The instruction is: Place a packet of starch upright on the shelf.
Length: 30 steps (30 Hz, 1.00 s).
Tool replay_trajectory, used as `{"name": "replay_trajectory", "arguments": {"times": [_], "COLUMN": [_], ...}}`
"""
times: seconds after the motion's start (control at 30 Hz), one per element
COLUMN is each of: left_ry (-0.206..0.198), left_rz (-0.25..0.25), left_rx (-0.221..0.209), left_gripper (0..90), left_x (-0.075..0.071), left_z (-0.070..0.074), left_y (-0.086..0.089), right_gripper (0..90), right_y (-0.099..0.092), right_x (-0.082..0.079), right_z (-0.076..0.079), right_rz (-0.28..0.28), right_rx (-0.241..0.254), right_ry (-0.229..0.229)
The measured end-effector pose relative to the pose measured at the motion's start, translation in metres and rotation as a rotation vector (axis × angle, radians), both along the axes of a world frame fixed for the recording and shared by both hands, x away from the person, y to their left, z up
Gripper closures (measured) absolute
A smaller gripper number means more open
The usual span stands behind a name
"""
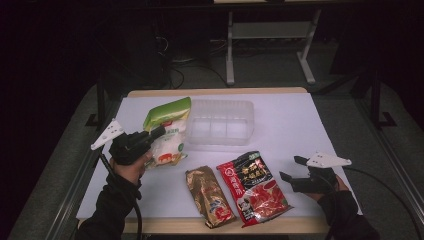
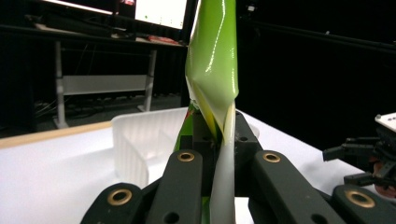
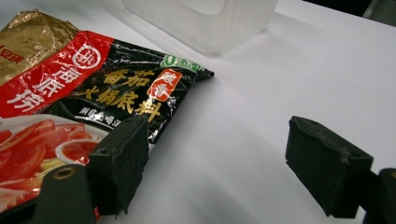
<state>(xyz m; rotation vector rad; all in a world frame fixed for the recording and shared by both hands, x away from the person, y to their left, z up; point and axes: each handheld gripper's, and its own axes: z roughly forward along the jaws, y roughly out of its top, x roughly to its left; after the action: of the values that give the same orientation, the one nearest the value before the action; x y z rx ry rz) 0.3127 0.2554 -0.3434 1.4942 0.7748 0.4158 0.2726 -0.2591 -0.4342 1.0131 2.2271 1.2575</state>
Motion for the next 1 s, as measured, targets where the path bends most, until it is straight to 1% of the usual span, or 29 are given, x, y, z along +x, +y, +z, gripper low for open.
{"name": "replay_trajectory", "arguments": {"times": [0.1,0.13,0.17,0.23,0.27,0.37,0.47,0.5,0.53,0.57,0.6,0.7,0.73,0.8,0.87,0.97,1.0], "left_ry": [-0.004,-0.010,-0.010,-0.004,-0.005,-0.006,-0.003,-0.002,-0.002,0.004,0.003,-0.008,-0.010,-0.009,-0.013,-0.010,-0.009], "left_rz": [-0.012,-0.015,-0.015,-0.021,-0.018,-0.008,0.009,0.024,0.024,0.034,0.038,0.072,0.083,0.101,0.115,0.136,0.149], "left_rx": [-0.001,0.012,0.012,0.001,0.005,-0.007,-0.012,-0.007,-0.007,-0.019,-0.015,0.011,0.013,0.002,0.013,0.021,0.013], "left_gripper": [84.6,84.6,84.6,84.6,84.6,84.6,84.5,84.5,84.6,84.6,84.6,84.5,84.6,84.5,84.5,84.5,84.5], "left_x": [0.009,0.014,0.014,0.021,0.024,0.034,0.044,0.052,0.052,0.057,0.060,0.072,0.076,0.084,0.091,0.102,0.107], "left_z": [0.003,0.005,0.005,0.007,0.008,0.009,0.012,0.014,0.014,0.016,0.017,0.022,0.022,0.023,0.024,0.022,0.021], "left_y": [-0.010,-0.016,-0.016,-0.023,-0.025,-0.033,-0.040,-0.046,-0.046,-0.049,-0.050,-0.060,-0.062,-0.068,-0.073,-0.081,-0.084], "right_gripper": [21.1,21.1,21.1,21.1,21.1,21.2,21.4,21.7,21.7,21.9,21.9,21.9,21.9,21.9,22.2,22.2,22.2], "right_y": [-0.003,-0.004,-0.004,-0.004,-0.004,-0.005,-0.005,-0.005,-0.005,-0.006,-0.006,-0.007,-0.007,-0.007,-0.007,-0.007,-0.007], "right_x": [-0.002,-0.003,-0.003,-0.004,-0.004,-0.004,-0.005,-0.006,-0.006,-0.006,-0.006,-0.006,-0.006,-0.007,-0.007,-0.007,-0.007], "right_z": [-0.001,-0.001,-0.001,-0.001,-0.001,-0.002,-0.003,-0.003,-0.003,-0.003,-0.003,-0.003,-0.003,-0.003,-0.003,-0.003,-0.003], "right_rz": [-0.011,-0.014,-0.014,-0.019,-0.017,-0.018,-0.018,-0.017,-0.017,-0.019,-0.019,-0.022,-0.023,-0.023,-0.020,-0.021,-0.019], "right_rx": [0.003,0.003,0.003,0.002,0.001,0.000,0.000,-0.006,-0.006,-0.008,-0.008,-0.005,-0.004,-0.005,-0.006,-0.006,-0.005], "right_ry": [0.000,0.001,0.001,0.004,0.004,0.005,0.006,0.008,0.008,0.007,0.007,0.006,0.008,0.006,0.007,0.006,0.006]}}
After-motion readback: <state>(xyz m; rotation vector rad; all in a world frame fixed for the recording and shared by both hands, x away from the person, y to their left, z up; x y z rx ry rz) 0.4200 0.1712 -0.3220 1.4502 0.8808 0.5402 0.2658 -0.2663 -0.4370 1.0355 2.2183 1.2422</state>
